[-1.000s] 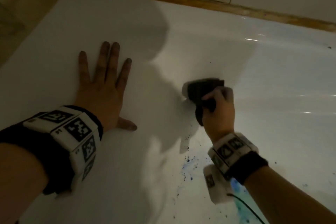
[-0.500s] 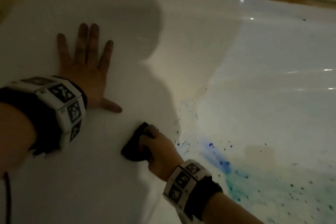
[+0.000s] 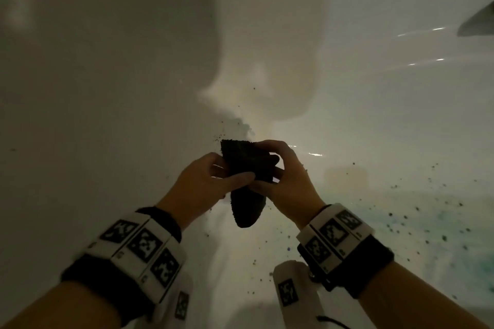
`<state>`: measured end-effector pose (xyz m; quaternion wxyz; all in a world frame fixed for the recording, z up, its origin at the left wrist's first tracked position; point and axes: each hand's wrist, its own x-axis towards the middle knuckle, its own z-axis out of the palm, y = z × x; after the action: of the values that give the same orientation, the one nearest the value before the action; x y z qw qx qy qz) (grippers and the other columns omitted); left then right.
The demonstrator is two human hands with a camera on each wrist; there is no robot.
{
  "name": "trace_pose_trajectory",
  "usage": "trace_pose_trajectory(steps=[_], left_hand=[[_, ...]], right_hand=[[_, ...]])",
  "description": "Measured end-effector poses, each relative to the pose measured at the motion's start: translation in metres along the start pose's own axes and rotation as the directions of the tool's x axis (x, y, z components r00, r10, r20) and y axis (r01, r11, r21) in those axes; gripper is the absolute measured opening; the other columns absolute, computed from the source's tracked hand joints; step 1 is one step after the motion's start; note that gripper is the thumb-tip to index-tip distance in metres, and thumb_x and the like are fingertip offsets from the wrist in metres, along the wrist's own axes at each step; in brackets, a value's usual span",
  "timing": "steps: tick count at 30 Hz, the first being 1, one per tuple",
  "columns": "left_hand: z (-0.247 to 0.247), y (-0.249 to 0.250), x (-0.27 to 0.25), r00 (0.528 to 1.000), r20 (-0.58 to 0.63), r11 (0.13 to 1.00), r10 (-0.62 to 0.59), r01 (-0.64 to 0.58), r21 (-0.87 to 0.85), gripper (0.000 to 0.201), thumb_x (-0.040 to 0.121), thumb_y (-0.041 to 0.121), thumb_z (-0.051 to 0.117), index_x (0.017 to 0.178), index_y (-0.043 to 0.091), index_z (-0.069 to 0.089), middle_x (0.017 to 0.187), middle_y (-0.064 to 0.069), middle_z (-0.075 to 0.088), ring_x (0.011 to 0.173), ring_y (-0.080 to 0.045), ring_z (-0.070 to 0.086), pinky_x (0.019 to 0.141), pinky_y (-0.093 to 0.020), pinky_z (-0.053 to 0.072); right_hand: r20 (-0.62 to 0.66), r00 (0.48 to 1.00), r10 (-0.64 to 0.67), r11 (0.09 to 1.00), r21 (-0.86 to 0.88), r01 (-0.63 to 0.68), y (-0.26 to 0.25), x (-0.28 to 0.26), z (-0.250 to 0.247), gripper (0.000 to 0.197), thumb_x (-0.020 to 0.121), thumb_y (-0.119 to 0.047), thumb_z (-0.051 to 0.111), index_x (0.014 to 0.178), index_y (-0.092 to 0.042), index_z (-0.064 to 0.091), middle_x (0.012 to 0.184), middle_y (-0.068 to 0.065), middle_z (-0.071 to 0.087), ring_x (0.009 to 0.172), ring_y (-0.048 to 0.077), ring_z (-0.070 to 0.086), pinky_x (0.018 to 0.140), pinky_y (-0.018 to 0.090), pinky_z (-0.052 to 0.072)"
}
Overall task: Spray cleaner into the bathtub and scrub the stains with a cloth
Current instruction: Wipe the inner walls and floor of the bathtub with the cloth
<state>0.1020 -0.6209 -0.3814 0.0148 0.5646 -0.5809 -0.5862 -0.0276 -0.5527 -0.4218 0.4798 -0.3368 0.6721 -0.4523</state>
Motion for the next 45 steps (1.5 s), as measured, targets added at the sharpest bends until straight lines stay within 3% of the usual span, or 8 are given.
trace_pose_trajectory(steps=[8,14,18,22,26,32,42,45], left_hand=[[0.037,-0.033,-0.035,0.995,0.042,0.96,-0.096,0.103,-0.261,0.032,0.081,0.011,0.068,0.112,0.006,0.061,0.102,-0.008,0.069,0.091,-0.017,0.067,0.073,-0.025,0.058],[0.02,-0.026,-0.017,0.993,-0.115,0.976,0.039,-0.013,0.218,0.021,0.083,0.011,0.066,0.101,0.014,0.056,0.083,0.002,0.06,0.075,-0.016,0.059,0.061,-0.02,0.044],[-0.012,-0.001,0.022,0.928,-0.223,0.807,0.3,-0.122,0.577,0.018,0.086,0.015,0.063,0.101,0.012,0.053,0.08,-0.001,0.054,0.075,-0.019,0.048,0.069,-0.026,0.033],[-0.032,0.023,0.062,0.828,-0.13,0.384,0.546,-0.109,0.917,0.028,0.084,0.011,0.063,0.109,0.002,0.054,0.11,-0.024,0.047,0.092,-0.034,0.045,0.072,-0.039,0.038],[-0.037,0.044,0.095,0.792,-0.043,0.069,0.609,0.001,0.998,0.033,0.082,0.004,0.061,0.113,-0.005,0.052,0.12,-0.026,0.041,0.109,-0.04,0.038,0.072,-0.045,0.039],[-0.041,0.067,0.125,0.742,-0.026,-0.036,0.67,0.067,0.997,0.046,0.073,-0.006,0.064,0.117,-0.007,0.05,0.124,-0.027,0.039,0.116,-0.042,0.035,0.065,-0.041,0.033],[-0.019,0.047,0.173,0.755,0.481,-0.372,0.446,-0.333,0.867,0.022,0.07,-0.003,0.059,0.088,-0.012,0.067,0.086,-0.034,0.065,0.073,-0.051,0.064,0.058,-0.064,0.05],[-0.018,0.02,0.175,0.82,0.434,-0.33,0.374,-0.32,0.888,0.042,0.084,-0.005,0.052,0.126,-0.009,0.051,0.132,-0.034,0.046,0.121,-0.049,0.045,0.1,-0.06,0.033]], right_hand=[[0.183,0.983,-0.024,0.997,-0.074,0.038,0.014,-0.05,-0.017,0.062,0.073,0.002,0.07,0.105,-0.045,0.044,0.124,-0.002,0.048,0.115,0.023,0.051,0.095,0.043,0.048],[0.238,0.96,0.148,0.944,-0.323,-0.066,0.064,-0.063,-0.055,0.078,0.076,-0.003,0.071,0.137,-0.032,0.033,0.145,-0.007,0.026,0.108,0.014,0.055,0.078,0.017,0.052],[0.202,0.886,0.418,0.513,-0.857,-0.047,0.123,-0.055,-0.093,0.1,0.075,-0.026,0.075,0.147,-0.035,0.006,0.155,-0.003,-0.011,0.137,0.024,0.027,0.109,0.034,0.034],[0.099,0.789,0.606,0.251,-0.965,-0.071,0.159,-0.038,-0.121,0.115,0.073,-0.041,0.074,0.142,-0.042,-0.018,0.148,-0.003,-0.035,0.142,0.029,-0.014,0.11,0.058,0.022],[0.005,0.715,0.699,0.154,-0.977,-0.144,0.19,-0.027,-0.129,0.113,0.074,-0.038,0.074,0.139,-0.049,-0.018,0.149,-0.003,-0.034,0.141,0.033,-0.018,0.107,0.067,0.012],[-0.001,0.676,0.737,0.182,-0.963,-0.2,0.233,-0.043,-0.119,0.108,0.082,-0.029,0.065,0.137,-0.045,-0.026,0.137,-0.004,-0.047,0.139,0.038,-0.021,0.11,0.063,0.009],[-0.001,0.652,0.759,0.142,-0.975,-0.168,0.235,-0.038,-0.12,0.113,0.081,-0.03,0.066,0.12,-0.036,-0.04,0.124,-0.002,-0.051,0.138,0.043,-0.019,0.11,0.061,0.013],[-0.017,0.674,0.739,0.138,-0.975,-0.176,0.235,-0.039,-0.12,0.114,0.08,-0.03,0.067,0.117,-0.037,-0.041,0.125,0.002,-0.051,0.138,0.045,-0.017,0.111,0.061,0.014]])
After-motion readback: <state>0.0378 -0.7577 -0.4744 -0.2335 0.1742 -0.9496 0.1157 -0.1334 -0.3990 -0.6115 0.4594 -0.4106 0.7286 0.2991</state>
